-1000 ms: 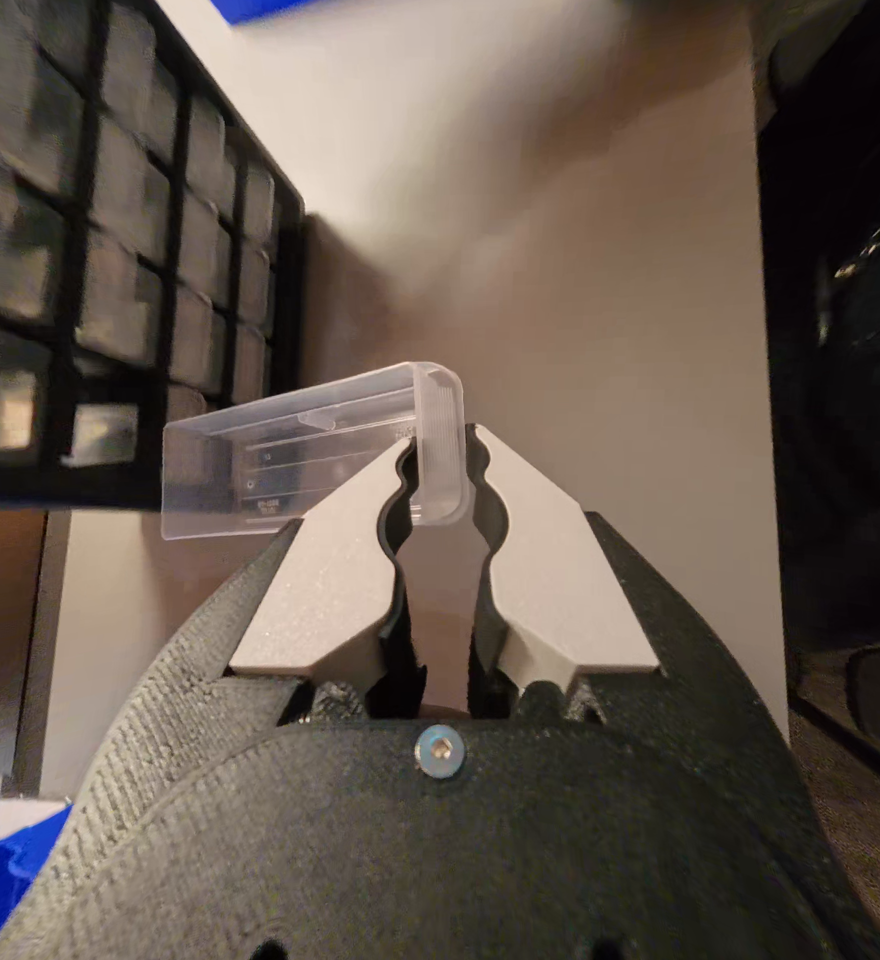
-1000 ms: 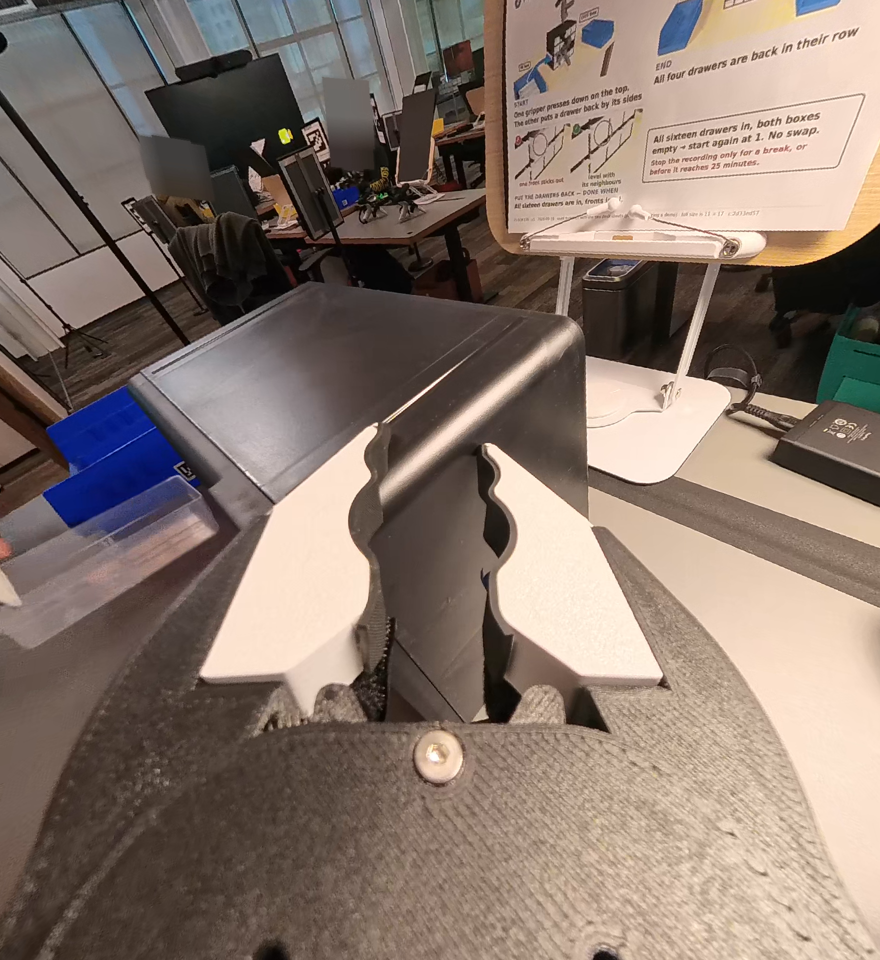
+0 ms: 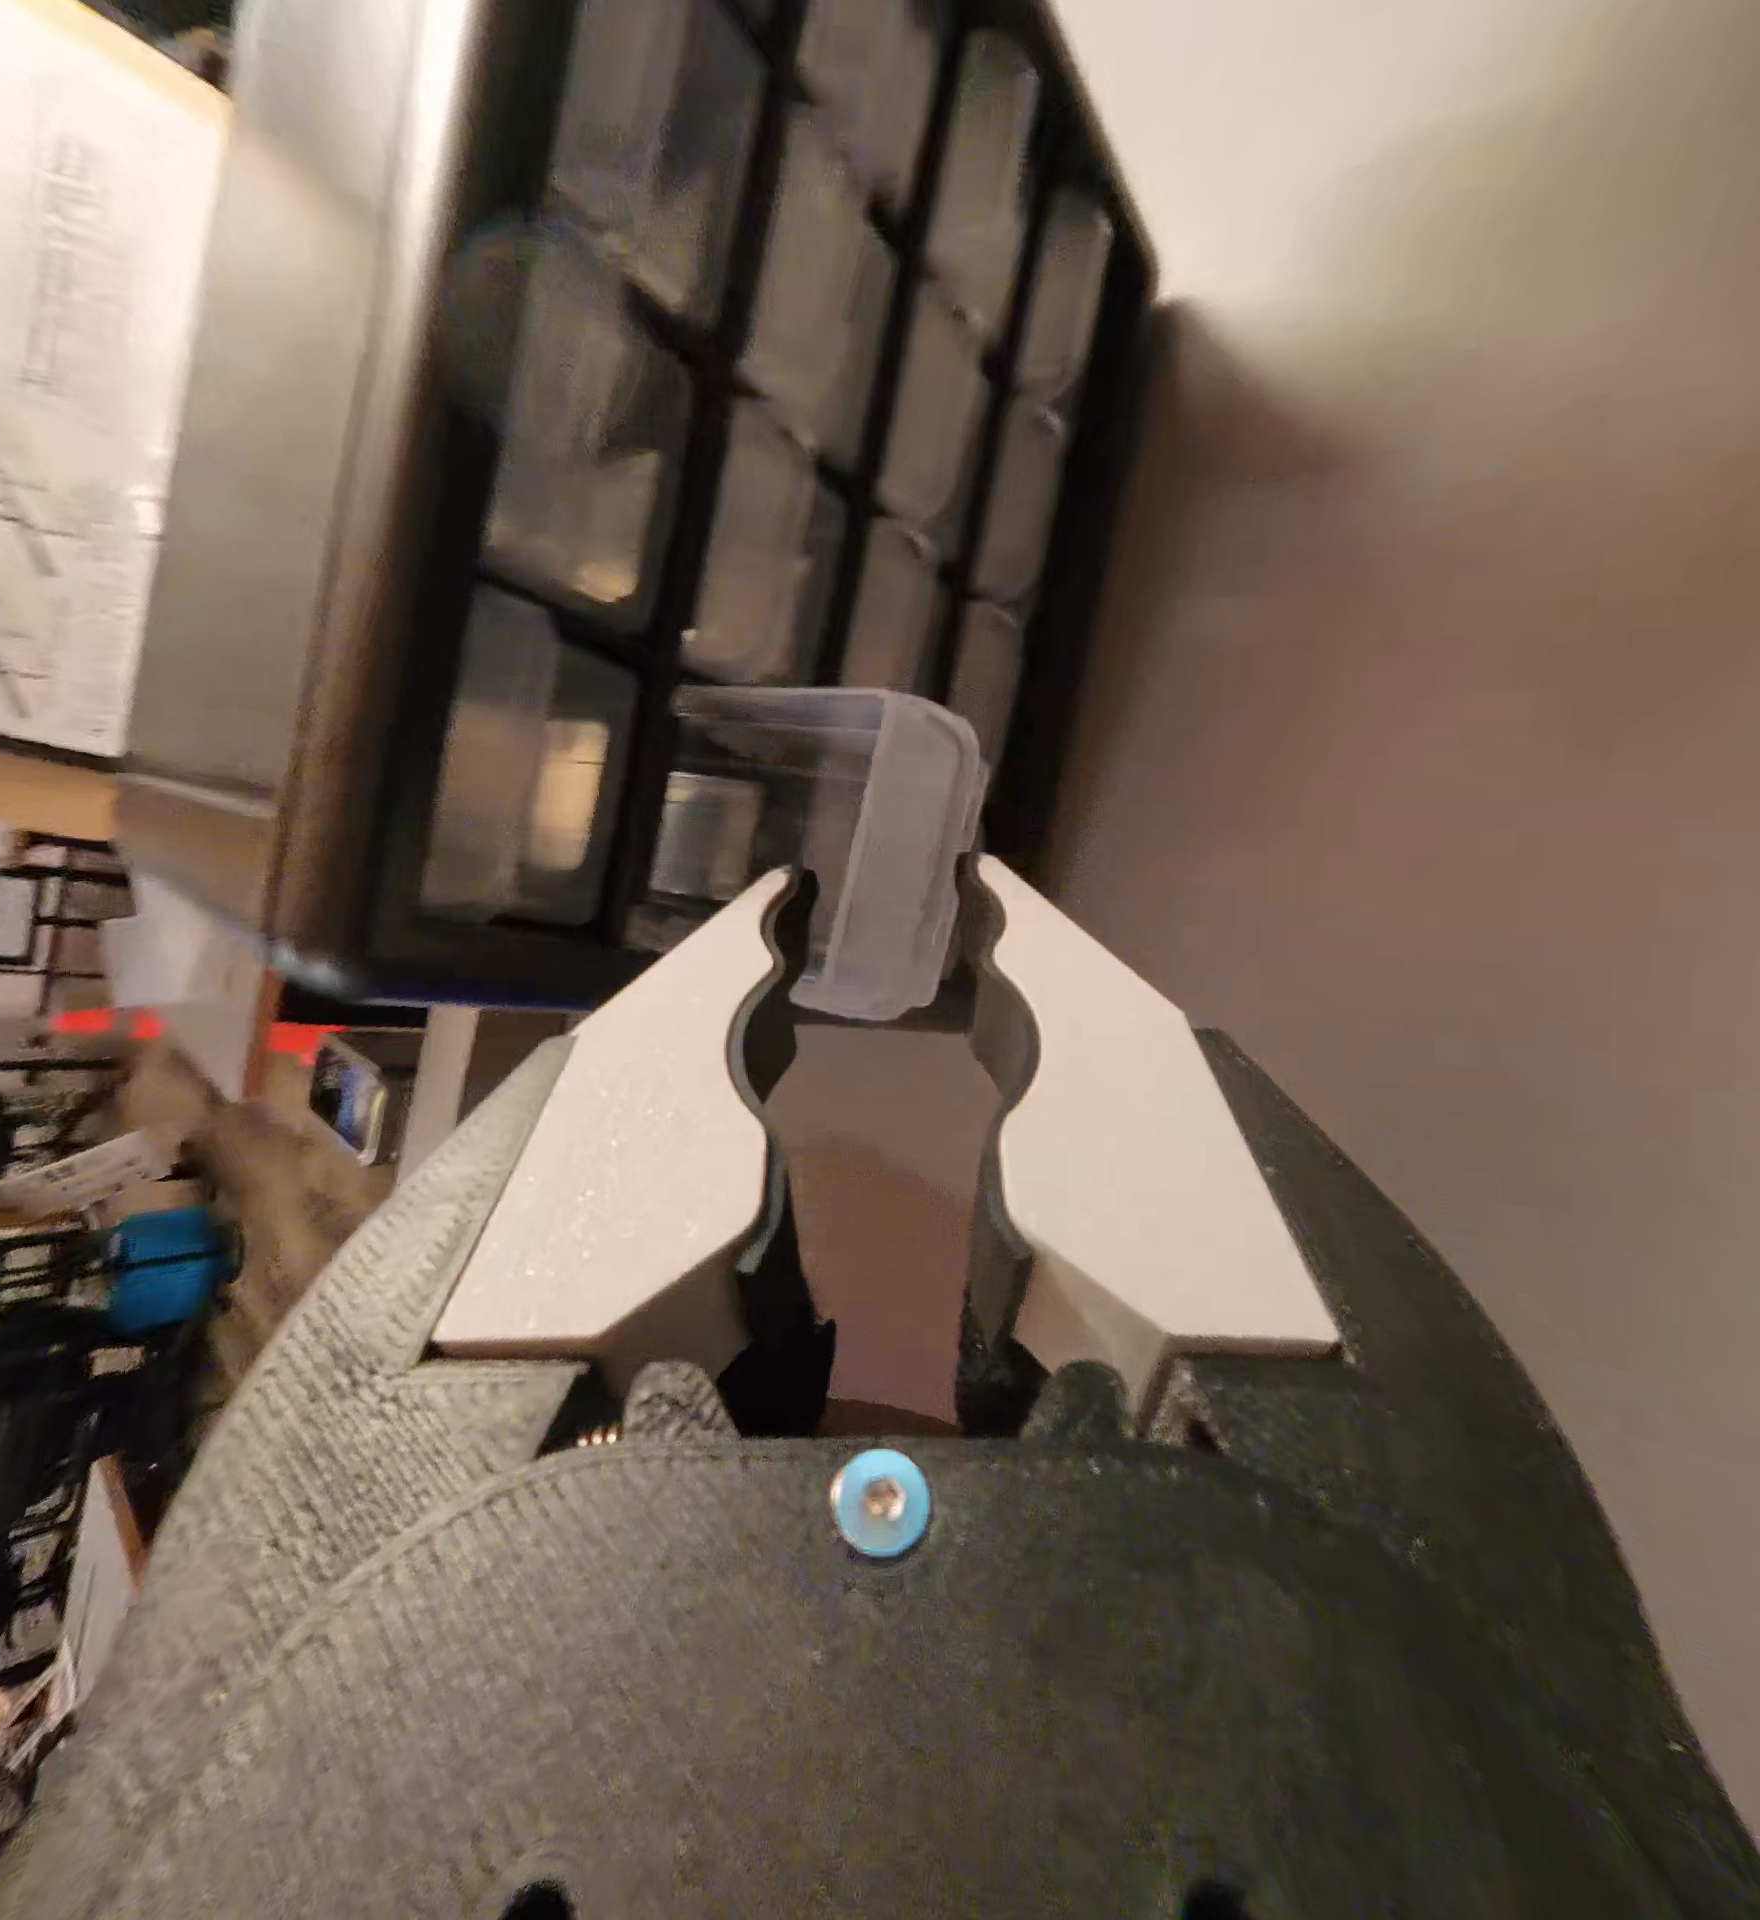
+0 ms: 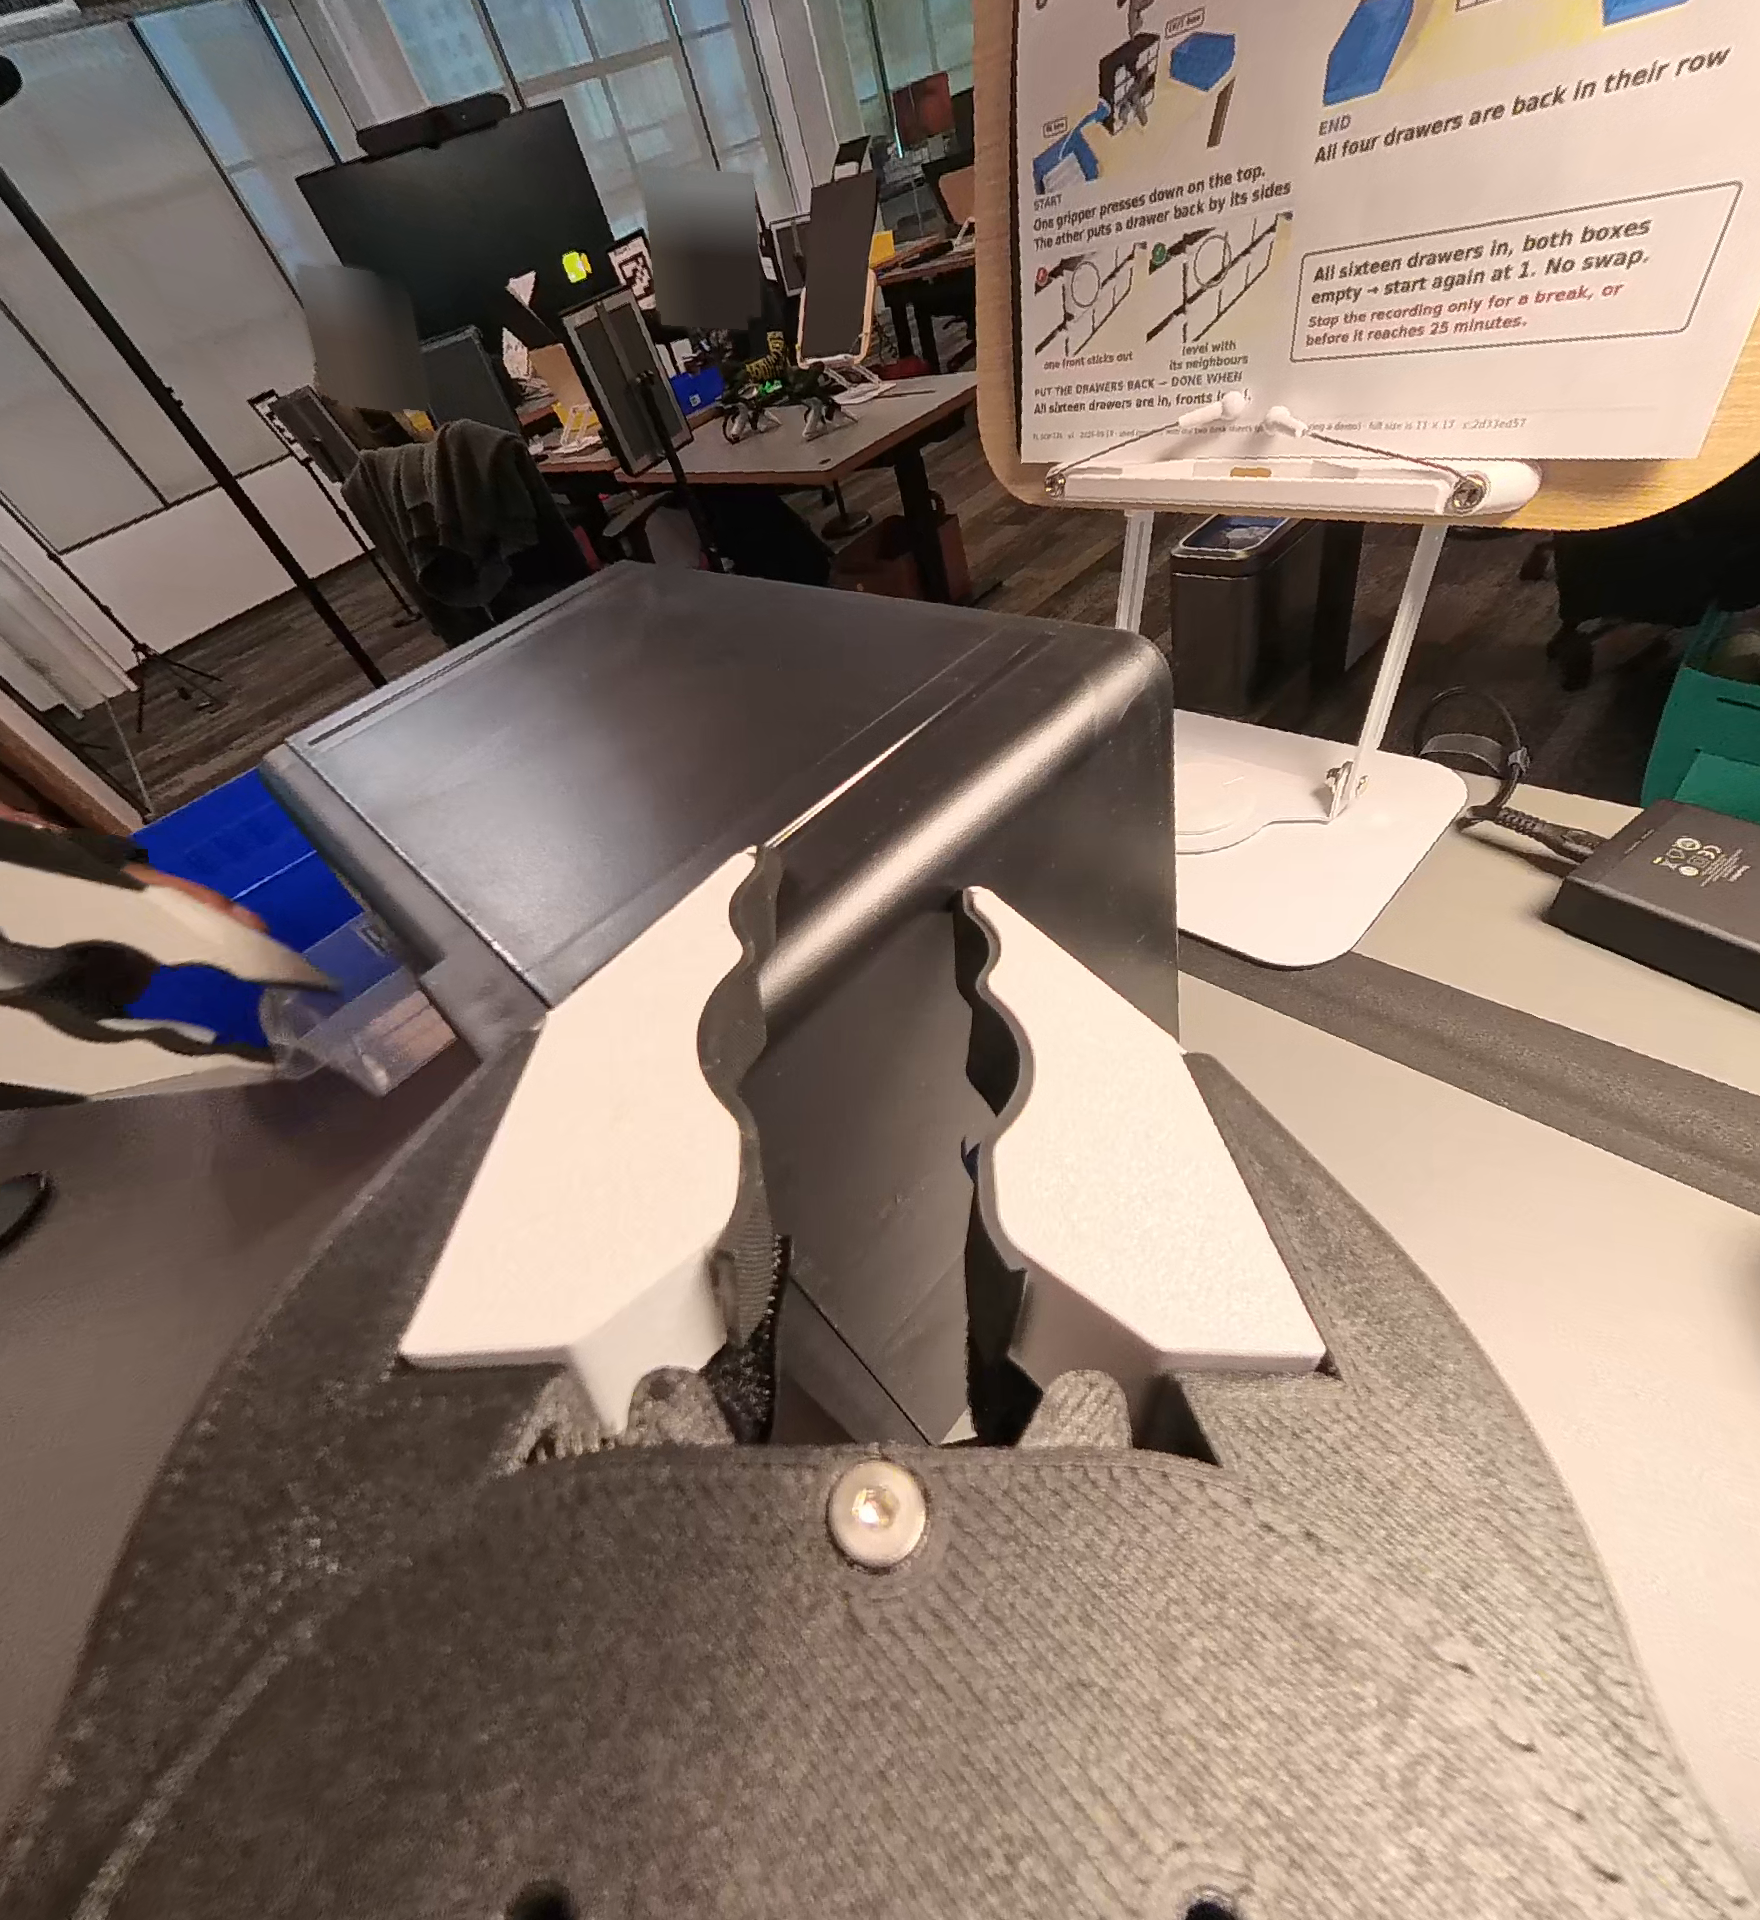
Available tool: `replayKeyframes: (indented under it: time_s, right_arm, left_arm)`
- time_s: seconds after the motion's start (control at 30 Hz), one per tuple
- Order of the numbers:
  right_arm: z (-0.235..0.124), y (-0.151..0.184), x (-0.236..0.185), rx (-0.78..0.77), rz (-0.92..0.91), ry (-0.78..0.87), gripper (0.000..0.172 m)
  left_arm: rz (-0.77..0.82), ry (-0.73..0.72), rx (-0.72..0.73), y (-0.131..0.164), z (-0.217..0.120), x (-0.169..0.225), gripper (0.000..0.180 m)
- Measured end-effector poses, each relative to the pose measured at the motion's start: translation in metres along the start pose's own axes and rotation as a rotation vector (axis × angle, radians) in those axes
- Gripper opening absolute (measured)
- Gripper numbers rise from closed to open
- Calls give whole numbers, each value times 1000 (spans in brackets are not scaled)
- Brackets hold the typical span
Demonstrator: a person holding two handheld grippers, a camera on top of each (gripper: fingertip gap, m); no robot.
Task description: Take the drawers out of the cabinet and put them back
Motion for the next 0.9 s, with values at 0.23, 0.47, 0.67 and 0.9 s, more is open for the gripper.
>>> replayKeyframes:
  time_s: [0.23,0.47,0.67,0.9]
  right_arm:
    - [0,0,0,-2,-1,-5,37]
    - [0,0,0,-2,-2,-1,37]
    - [0,0,0,0,-2,4,37]
    - [0,-1,0,-6,-6,-1,37]
  left_arm:
    - [-21,31,184,-16,-23,5,29]
    - [-31,60,42,5,-1,11,23]
    - [-140,-39,20,5,29,-16,25]
    - [-231,-21,184,-6,28,7,37]
Point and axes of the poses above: each gripper's, where its closed fingertips meet, z out along the fingers, y out of its underside, x = y × z across the jaws, the point moved 2 cm from there along -z, back along the fingers, and after that the axes turned 5 degrees about -z, right-handed, at the moved point
